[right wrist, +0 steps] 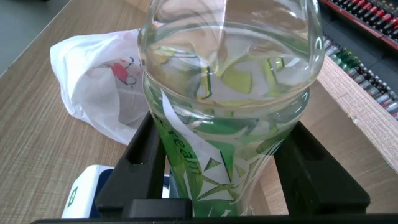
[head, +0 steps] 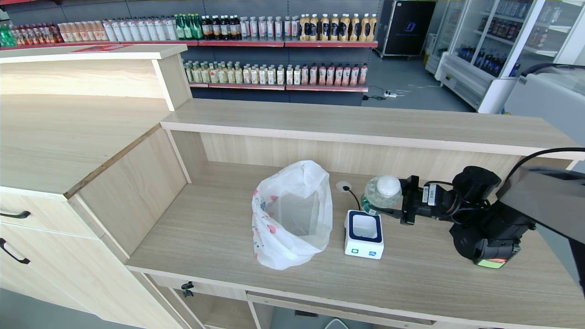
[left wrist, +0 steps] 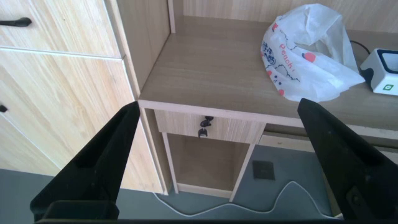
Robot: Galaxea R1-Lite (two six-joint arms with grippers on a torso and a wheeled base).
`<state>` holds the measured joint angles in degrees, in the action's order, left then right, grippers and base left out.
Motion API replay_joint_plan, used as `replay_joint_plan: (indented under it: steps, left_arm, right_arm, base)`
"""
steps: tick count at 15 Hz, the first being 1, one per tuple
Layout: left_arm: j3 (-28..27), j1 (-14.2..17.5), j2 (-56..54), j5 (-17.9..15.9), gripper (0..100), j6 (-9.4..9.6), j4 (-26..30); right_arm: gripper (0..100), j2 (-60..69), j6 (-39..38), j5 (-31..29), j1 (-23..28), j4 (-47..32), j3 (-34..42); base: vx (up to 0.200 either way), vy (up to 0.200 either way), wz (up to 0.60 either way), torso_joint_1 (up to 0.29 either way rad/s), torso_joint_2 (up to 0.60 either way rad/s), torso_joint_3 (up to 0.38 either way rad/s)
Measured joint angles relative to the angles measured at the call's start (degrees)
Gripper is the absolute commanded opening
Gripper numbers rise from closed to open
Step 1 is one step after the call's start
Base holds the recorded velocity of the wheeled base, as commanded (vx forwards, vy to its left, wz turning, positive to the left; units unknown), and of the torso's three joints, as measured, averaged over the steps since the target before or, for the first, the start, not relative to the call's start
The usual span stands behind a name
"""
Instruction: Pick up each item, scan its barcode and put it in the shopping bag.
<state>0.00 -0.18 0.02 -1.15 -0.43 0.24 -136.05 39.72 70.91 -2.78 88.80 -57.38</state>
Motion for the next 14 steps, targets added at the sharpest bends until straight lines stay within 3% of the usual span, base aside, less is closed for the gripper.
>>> replay_joint_plan:
  steps: [14]
  left_arm:
    - [0.00, 0.00, 0.00, 0.02, 100, 0.00, 0.02]
  right_arm:
    - [0, -2.23, -1.84, -0.02, -0.28, 0.13, -2.18]
  base:
    - [0.000, 0.000, 0.00, 0.000, 0.00, 0.000]
